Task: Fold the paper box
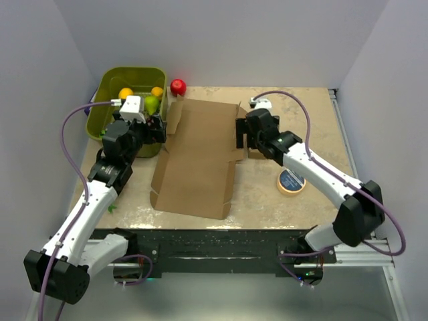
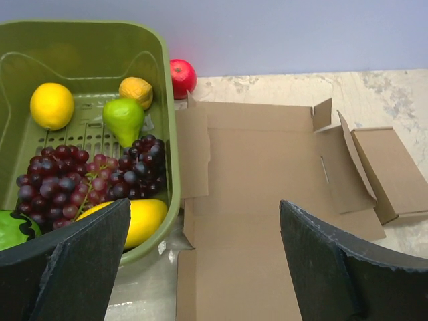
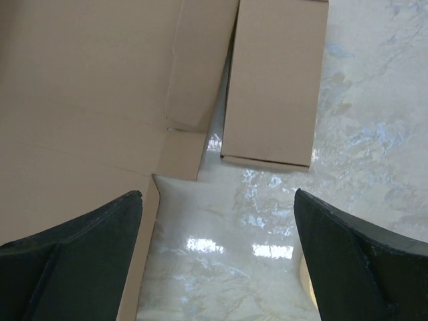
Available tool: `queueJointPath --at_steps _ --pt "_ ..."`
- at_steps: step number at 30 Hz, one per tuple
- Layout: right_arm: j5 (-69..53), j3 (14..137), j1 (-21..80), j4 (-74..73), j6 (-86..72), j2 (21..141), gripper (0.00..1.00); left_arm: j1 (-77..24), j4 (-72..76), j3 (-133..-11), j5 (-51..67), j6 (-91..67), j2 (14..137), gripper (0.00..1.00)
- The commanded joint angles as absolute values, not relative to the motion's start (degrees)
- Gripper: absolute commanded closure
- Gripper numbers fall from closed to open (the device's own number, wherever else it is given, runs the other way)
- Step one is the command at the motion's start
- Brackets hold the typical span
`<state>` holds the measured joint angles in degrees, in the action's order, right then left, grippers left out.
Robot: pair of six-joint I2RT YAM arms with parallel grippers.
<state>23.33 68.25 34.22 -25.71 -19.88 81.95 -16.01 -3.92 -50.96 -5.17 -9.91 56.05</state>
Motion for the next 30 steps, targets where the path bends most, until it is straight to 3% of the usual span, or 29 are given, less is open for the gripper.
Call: queueJointPath --at_steps 1,13,23,30 --pt "30.58 78.64 36.74 -26.98 -21.0 88.14 0.02 -15.73 -0.88 -50.62 -2.55 -8.44 56.34 0.04" --pt "48.07 108.86 40.25 -42.53 -21.79 119.93 0.01 -15.73 -1.41 -50.8 -4.83 -7.47 56.34 0.04" --pt "52.99 115.13 39.99 -43.95 -23.55 132.18 0.02 -15.73 -1.58 -51.07 -4.57 -7.56 56.6 0.04" --pt "54.32 114.26 38.5 -42.9 -25.14 132.02 0.19 -15.73 -1.76 -51.15 -5.8 -7.12 55.9 0.04"
